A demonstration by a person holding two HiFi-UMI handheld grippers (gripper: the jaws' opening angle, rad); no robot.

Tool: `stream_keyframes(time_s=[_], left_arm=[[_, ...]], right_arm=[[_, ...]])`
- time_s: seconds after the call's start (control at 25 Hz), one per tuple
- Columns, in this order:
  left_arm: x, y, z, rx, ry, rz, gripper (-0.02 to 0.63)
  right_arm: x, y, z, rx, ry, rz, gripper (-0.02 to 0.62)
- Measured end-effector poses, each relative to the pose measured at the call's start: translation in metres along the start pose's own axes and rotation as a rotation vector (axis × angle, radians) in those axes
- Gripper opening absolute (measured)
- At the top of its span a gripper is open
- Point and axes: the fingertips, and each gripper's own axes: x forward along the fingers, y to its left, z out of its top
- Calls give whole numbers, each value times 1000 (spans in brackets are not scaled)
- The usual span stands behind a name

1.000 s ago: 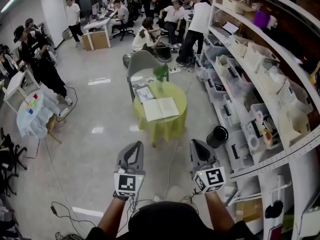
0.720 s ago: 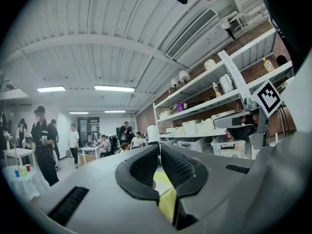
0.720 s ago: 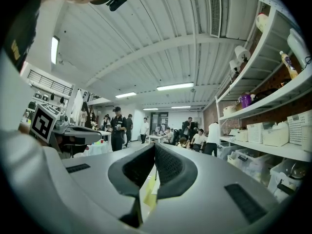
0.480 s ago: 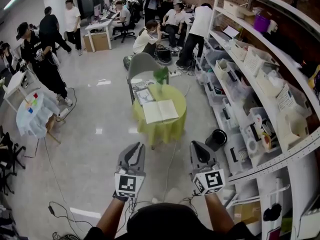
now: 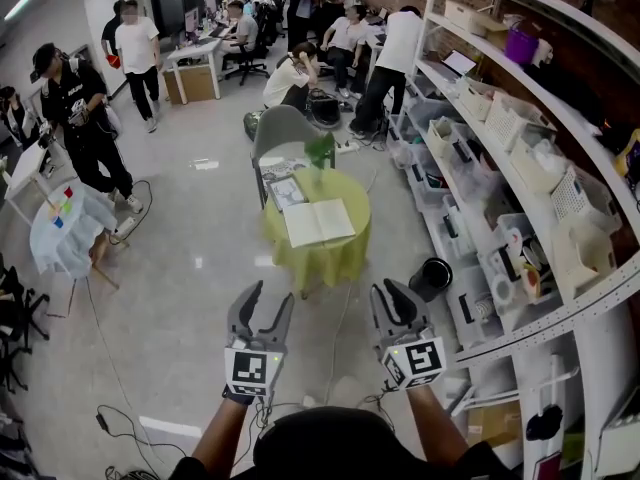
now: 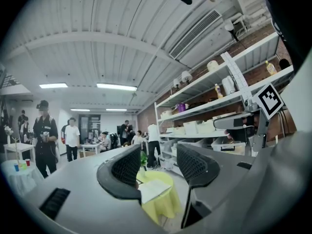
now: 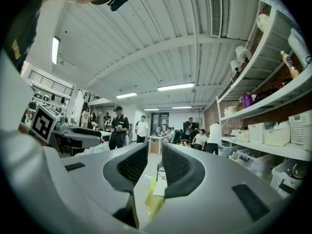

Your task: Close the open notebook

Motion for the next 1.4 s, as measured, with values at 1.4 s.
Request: stream_keyframes(time_s=[1.4], left_arm=[[36, 6, -15, -45, -20, -119, 328]], right_arm=[[32, -5, -15, 20, 87, -25, 311]])
